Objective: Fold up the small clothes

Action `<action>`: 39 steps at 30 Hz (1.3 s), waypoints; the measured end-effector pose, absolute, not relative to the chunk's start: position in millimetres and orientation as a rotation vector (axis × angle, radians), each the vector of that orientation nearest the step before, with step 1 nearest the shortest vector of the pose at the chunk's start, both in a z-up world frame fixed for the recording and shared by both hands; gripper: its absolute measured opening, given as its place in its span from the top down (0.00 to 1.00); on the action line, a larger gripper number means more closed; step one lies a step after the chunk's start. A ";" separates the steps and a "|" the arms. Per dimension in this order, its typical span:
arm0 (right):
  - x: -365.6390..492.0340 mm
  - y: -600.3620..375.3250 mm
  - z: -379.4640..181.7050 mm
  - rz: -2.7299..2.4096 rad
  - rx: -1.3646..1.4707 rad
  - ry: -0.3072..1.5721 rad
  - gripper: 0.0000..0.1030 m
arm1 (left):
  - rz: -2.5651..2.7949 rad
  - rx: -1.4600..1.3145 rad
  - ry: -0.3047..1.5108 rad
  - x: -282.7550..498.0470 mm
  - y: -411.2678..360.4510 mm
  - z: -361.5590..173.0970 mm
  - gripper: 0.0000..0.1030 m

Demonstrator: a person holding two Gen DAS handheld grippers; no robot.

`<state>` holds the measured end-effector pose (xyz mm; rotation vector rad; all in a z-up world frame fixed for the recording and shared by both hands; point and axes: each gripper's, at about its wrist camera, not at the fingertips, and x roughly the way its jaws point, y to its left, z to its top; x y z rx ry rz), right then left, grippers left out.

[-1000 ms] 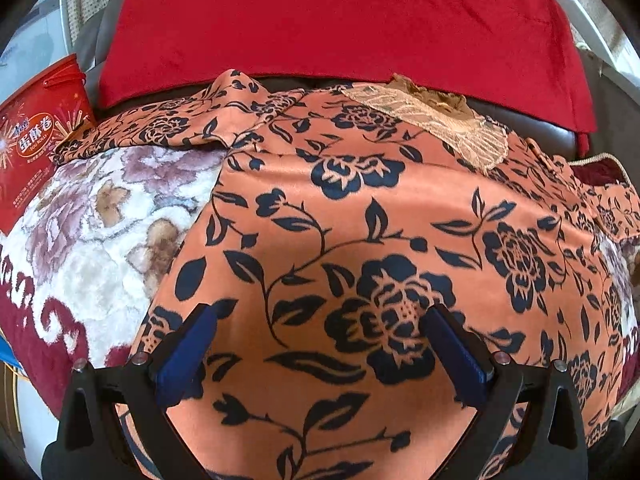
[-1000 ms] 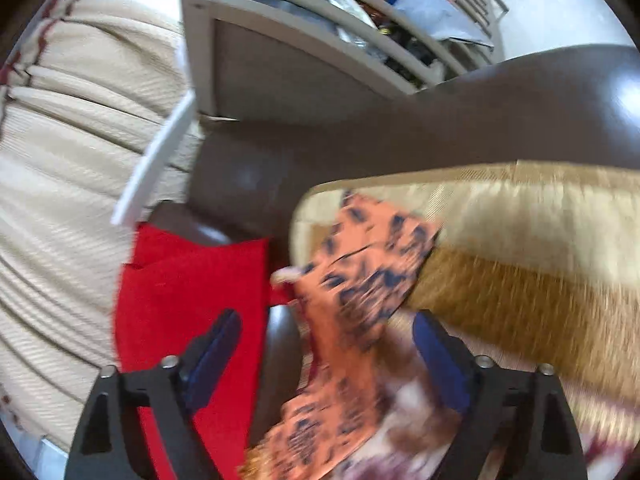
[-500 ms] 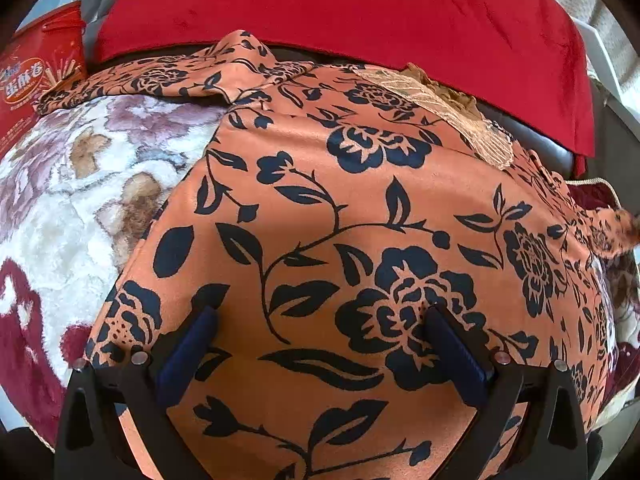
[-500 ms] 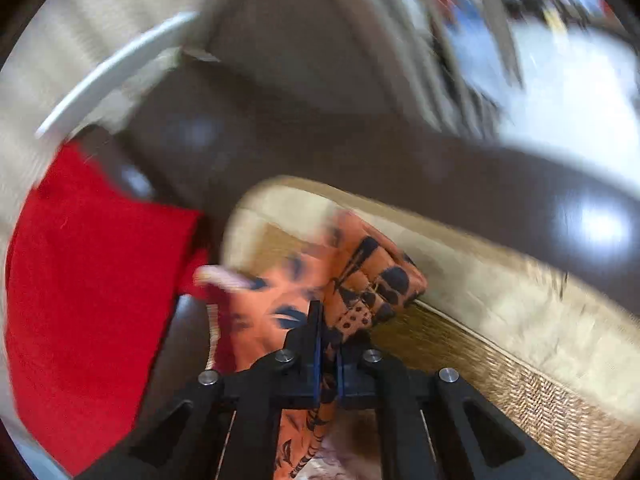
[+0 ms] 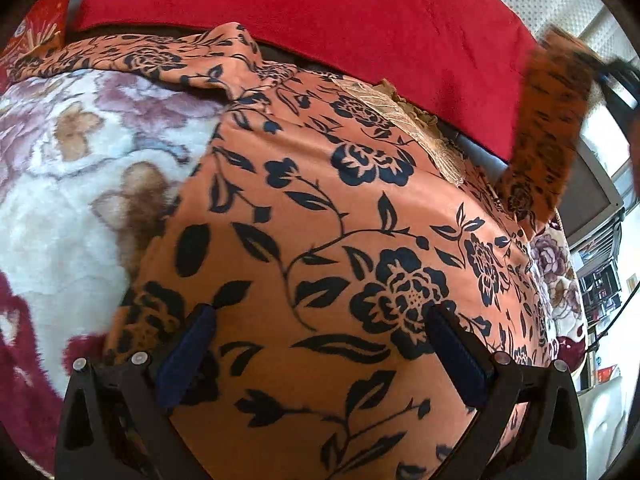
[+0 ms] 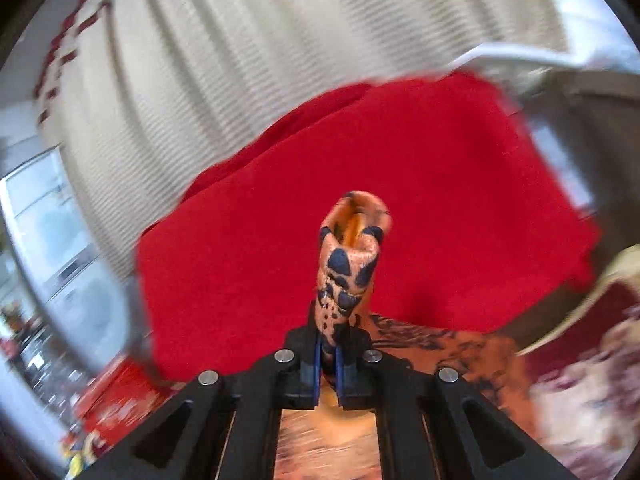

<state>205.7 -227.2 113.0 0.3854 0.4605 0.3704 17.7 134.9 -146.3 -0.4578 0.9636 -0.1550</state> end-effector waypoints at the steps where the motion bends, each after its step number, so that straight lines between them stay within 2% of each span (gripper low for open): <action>1: 209.1 -202.8 100.3 0.401 0.395 0.482 0.95 | -0.146 -0.453 0.953 14.1 137.0 -143.8 0.00; 6: 240.8 -106.7 -6.8 0.447 0.400 0.652 0.91 | -0.083 -0.486 0.899 0.1 161.8 -132.6 0.00; 10: 259.8 -70.8 -116.9 0.483 0.366 0.943 0.91 | -0.067 -0.604 0.865 -5.0 184.9 -125.9 0.00; 11: 256.4 -71.6 -132.4 0.508 0.388 0.982 0.79 | -0.070 -0.614 0.859 -2.9 188.4 -123.0 0.00; 12: 261.7 -74.2 -134.6 0.542 0.416 0.981 0.54 | -0.078 -0.620 0.848 0.0 189.0 -116.7 0.00; 13: 259.9 -79.8 -131.4 0.590 0.450 0.956 0.33 | -0.093 -0.616 0.838 6.6 186.9 -108.4 0.00; 14: 256.6 -88.5 -122.1 0.629 0.476 0.916 0.00 | -0.108 -0.608 0.830 14.9 183.5 -101.9 0.00; 17: 235.6 -114.9 -96.2 0.652 0.516 0.802 0.00 | -0.171 -0.568 0.803 46.5 165.6 -74.9 0.00; 21: 199.7 -175.0 -97.8 0.629 0.595 0.726 0.00 | -0.227 -0.551 0.849 113.2 136.9 -62.1 0.00; 23: 187.9 -199.7 -103.6 0.608 0.630 0.719 0.00 | -0.229 -0.564 0.910 150.4 125.8 -73.6 0.00; 27: 154.4 -235.1 -102.2 0.593 0.692 0.710 0.00 | -0.264 -0.762 1.064 202.5 124.1 -112.7 0.00; 33: 115.8 -293.6 -97.6 0.575 0.756 0.665 0.00 | -0.187 -0.854 1.095 217.0 136.5 -131.9 0.02; 35: 111.4 -298.8 -101.6 0.573 0.757 0.647 0.00 | -0.200 -0.846 1.108 221.5 134.2 -135.4 0.27; 36: 110.1 -300.5 -103.5 0.577 0.756 0.642 0.00 | -0.193 -0.829 1.123 222.8 131.6 -137.7 0.32; 37: 108.3 -303.0 -105.9 0.578 0.760 0.636 0.00 | -0.179 -0.811 1.143 224.7 129.7 -140.5 0.51; 38: 107.1 -304.9 -108.3 0.578 0.764 0.631 0.00 | -0.175 -0.803 1.158 228.7 128.2 -143.5 0.81; 39: 106.5 -306.0 -111.1 0.577 0.766 0.629 0.00 | -0.171 -0.791 1.175 231.3 127.2 -145.7 0.96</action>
